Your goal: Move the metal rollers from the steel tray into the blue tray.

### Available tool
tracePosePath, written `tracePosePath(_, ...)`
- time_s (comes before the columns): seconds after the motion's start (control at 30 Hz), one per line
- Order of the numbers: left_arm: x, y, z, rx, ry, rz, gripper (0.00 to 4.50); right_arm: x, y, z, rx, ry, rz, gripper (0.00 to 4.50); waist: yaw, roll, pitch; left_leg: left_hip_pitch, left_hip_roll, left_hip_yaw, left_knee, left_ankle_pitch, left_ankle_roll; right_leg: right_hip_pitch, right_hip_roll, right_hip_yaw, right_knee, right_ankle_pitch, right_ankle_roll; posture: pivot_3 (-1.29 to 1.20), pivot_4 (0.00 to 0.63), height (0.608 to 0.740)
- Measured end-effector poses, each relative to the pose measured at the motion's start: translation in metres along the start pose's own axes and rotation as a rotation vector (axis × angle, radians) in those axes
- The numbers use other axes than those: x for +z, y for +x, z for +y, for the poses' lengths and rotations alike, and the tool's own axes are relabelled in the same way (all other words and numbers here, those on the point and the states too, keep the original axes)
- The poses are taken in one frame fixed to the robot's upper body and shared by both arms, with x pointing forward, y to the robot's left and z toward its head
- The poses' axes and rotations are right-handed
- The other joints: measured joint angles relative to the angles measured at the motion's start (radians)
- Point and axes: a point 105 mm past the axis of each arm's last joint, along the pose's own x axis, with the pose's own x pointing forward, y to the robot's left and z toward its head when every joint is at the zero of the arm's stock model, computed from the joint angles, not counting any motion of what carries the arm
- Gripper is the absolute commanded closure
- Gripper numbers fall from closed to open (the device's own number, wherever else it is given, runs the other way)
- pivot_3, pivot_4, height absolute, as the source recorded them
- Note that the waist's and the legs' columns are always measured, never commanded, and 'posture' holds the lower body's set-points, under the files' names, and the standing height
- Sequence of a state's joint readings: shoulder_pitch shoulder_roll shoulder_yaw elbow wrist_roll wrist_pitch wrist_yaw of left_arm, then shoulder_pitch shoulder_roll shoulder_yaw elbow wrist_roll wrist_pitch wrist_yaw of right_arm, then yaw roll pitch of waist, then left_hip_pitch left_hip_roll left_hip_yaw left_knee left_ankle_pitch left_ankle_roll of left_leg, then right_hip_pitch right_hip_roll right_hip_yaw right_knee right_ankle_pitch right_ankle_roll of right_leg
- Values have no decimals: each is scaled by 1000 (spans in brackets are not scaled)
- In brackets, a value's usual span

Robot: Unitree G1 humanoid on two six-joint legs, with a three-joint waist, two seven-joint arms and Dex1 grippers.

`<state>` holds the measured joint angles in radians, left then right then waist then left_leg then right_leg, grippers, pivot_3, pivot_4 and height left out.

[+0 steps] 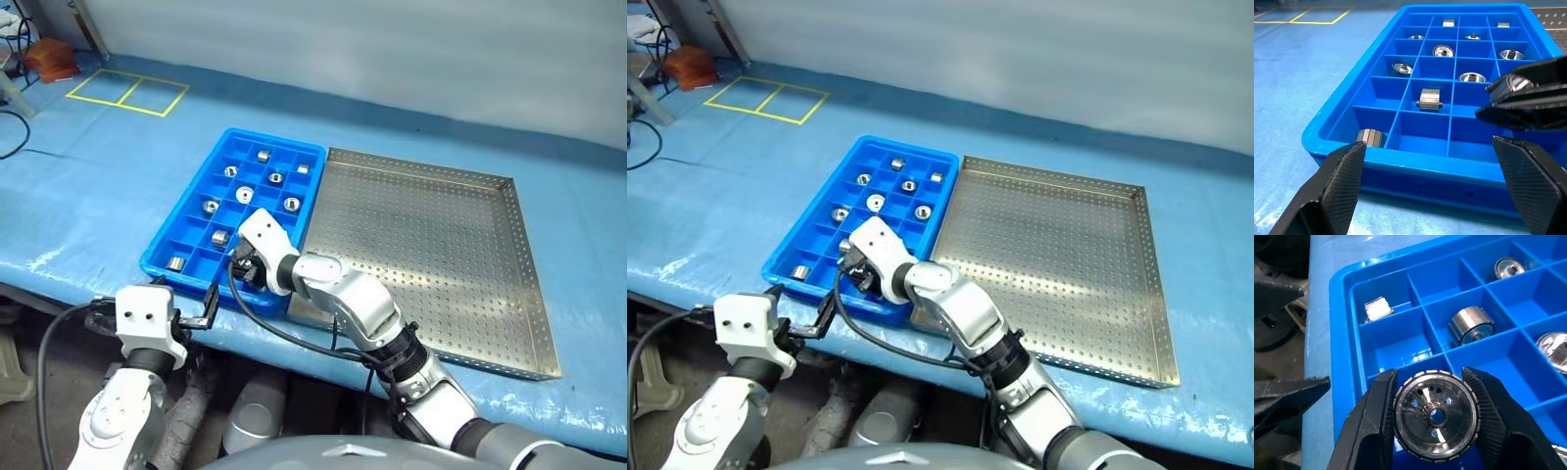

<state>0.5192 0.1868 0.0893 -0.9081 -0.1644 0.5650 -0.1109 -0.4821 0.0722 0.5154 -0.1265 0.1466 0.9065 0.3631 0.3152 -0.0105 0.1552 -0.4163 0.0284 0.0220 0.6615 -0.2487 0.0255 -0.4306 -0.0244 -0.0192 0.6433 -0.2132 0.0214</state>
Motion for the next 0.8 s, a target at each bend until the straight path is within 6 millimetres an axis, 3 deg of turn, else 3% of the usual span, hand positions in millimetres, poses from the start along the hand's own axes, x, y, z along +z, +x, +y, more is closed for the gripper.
tracePosePath(0.07, 3, 2, -1, -9, 3, -12, 0, -4, 1, 3, 5, 7, 4, 2786, 5, 0, 0, 0, 0, 0, 0, 0, 0, 0, 0, -1, 0, 0, 0, 494, 150, 740)
tracePosePath(0.3, 8, 7, -9, -47, 5, -31, 0, -3, 1, -1, -26, 15, -17, 443, 5, -1, -1, 1, 1, -1, 0, -1, -2, 0, 0, -4, 0, -1, -1, 494, 150, 740)
tracePosePath(0.37, 9, 8, -9, -50, 5, -37, 0, -3, 0, -3, -34, 17, -18, 14, 7, -1, -2, 1, 0, -1, 0, -1, -2, 1, 0, -6, 0, -1, -1, 471, 150, 740)
tracePosePath(0.57, 15, 12, -13, -87, 22, -58, 0, -1, -7, -9, -52, 15, -20, 14, 5, -1, -2, 1, 1, -3, 1, -1, -3, 1, 0, -11, 0, -3, -4, 432, 150, 740)
tracePosePath(0.8, 26, 26, -20, -163, 64, -93, 0, 12, -43, -50, -193, -11, -85, 14, -11, -1, -2, -1, -1, -2, 1, -1, -3, 2, 0, -11, 0, -1, -2, 317, 150, 740)
